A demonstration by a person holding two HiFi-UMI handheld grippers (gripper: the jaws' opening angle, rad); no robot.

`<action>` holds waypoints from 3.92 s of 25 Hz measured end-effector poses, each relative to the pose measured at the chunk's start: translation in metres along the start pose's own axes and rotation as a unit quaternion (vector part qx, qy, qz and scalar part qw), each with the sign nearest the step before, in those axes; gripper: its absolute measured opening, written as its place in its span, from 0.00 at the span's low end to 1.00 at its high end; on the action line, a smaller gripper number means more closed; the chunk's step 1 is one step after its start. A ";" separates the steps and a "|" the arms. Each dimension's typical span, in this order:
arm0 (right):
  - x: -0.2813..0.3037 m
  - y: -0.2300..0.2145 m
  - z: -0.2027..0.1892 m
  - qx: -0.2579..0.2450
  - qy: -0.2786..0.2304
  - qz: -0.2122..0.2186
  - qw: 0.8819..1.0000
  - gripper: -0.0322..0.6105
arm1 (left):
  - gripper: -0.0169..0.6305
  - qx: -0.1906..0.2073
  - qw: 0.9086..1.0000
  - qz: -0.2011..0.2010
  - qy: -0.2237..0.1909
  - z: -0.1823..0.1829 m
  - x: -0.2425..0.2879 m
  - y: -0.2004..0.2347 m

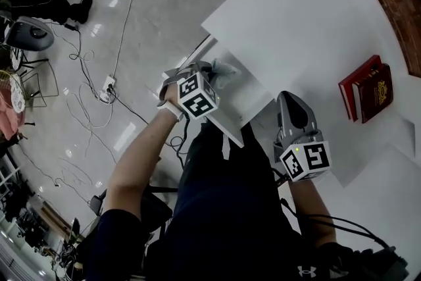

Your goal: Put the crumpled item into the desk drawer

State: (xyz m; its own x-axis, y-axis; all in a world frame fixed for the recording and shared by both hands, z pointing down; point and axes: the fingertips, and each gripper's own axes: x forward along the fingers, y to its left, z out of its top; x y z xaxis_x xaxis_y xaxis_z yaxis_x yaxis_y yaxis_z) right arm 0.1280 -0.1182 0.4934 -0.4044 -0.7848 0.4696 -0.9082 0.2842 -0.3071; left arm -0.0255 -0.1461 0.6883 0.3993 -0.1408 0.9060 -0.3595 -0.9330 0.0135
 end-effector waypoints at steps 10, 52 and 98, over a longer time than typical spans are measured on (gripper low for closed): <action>0.005 -0.011 -0.015 0.011 0.023 -0.012 1.000 0.05 | 0.06 0.036 0.997 0.002 0.068 -0.019 0.066 0.011; -0.004 0.016 -0.027 -0.006 0.017 0.023 1.000 0.05 | 0.19 0.095 0.976 0.186 0.054 0.000 0.041 0.065; -0.082 0.099 0.115 -0.113 -0.159 0.057 0.979 0.05 | 0.03 -0.198 0.859 0.237 -0.409 0.102 -0.358 -0.057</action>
State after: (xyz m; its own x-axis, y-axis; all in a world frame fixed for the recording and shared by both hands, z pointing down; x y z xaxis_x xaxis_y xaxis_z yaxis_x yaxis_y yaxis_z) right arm 0.0840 -0.0896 0.3293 -0.4837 -0.8624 0.1495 -0.8739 0.4667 -0.1357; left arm -0.0613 -0.0764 0.3202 0.5289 -0.8104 0.2520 -0.8393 -0.5435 0.0137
